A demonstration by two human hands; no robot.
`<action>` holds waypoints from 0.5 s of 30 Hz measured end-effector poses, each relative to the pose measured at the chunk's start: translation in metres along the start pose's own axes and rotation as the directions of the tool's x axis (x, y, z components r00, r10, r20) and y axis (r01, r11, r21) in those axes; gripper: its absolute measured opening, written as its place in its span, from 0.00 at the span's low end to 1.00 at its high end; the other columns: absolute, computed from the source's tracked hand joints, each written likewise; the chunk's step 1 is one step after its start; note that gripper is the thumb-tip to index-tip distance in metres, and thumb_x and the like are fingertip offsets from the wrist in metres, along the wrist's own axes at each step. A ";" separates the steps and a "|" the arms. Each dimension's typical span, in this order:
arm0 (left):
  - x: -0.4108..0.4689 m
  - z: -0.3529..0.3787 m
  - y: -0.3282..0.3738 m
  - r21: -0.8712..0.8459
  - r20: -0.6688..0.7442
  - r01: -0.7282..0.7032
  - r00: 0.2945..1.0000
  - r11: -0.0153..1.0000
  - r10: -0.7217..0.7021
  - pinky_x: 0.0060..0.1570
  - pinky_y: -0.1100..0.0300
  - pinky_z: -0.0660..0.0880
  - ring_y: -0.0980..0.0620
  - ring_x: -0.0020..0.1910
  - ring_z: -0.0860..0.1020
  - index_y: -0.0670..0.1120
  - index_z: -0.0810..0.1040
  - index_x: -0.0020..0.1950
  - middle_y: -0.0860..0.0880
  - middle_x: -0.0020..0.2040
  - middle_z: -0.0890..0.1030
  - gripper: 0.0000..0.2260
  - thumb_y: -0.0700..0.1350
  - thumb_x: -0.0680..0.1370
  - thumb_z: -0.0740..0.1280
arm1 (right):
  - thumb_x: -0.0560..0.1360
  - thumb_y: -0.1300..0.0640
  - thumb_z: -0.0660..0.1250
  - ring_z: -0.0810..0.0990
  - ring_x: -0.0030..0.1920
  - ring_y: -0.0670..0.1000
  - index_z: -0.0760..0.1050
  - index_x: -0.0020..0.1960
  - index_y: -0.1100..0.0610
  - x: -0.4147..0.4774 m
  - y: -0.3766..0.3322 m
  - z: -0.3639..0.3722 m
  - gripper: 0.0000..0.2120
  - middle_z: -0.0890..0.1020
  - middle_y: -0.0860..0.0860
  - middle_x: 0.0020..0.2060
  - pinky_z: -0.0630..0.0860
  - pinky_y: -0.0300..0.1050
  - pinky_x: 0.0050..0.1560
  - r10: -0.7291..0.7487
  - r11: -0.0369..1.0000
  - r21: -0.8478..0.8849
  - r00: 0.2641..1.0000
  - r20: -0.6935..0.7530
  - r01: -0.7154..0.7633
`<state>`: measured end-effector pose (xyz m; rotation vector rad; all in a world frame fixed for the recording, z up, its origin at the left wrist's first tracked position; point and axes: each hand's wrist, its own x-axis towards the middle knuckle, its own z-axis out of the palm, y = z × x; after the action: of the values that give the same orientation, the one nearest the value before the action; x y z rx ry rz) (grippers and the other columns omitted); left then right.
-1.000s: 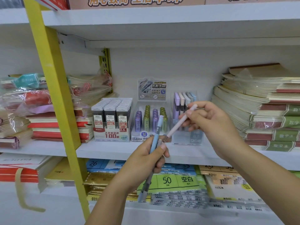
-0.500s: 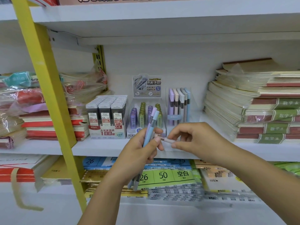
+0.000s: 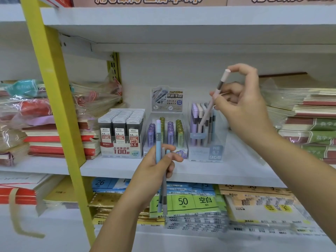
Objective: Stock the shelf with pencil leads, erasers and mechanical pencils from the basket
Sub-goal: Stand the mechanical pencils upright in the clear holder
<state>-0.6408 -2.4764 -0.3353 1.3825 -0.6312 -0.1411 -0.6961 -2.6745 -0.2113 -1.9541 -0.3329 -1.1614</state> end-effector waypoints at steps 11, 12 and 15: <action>0.001 -0.006 -0.001 -0.014 0.014 -0.009 1.000 1.000 0.009 0.46 0.57 0.82 0.52 0.40 0.83 0.48 0.73 0.60 0.50 0.51 0.86 0.07 0.45 0.84 0.58 | 0.73 0.60 0.71 0.79 0.39 0.41 0.65 0.59 0.42 -0.019 0.039 0.015 0.23 0.80 0.45 0.38 0.74 0.32 0.38 0.019 0.949 -0.314 0.990 0.139 0.026; 0.001 -0.006 -0.001 -0.014 0.018 -0.007 1.000 1.000 0.007 0.46 0.57 0.82 0.51 0.40 0.83 0.48 0.73 0.60 0.50 0.52 0.86 0.07 0.45 0.84 0.58 | 0.73 0.60 0.71 0.79 0.39 0.41 0.64 0.58 0.41 -0.019 0.039 0.015 0.23 0.80 0.45 0.38 0.74 0.32 0.39 0.022 0.950 -0.312 0.989 0.145 0.025; 0.000 -0.004 0.000 -0.022 0.021 -0.003 1.000 1.000 0.004 0.44 0.57 0.82 0.50 0.40 0.84 0.48 0.73 0.59 0.50 0.52 0.86 0.07 0.46 0.84 0.58 | 0.73 0.60 0.71 0.79 0.38 0.40 0.64 0.56 0.38 -0.017 0.038 0.014 0.23 0.80 0.45 0.37 0.74 0.29 0.38 0.025 0.953 -0.301 0.988 0.153 0.022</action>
<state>-0.6383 -2.4729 -0.3355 1.3606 -0.6483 -0.1595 -0.6747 -2.6851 -0.2482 -2.3195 -0.2446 -1.1127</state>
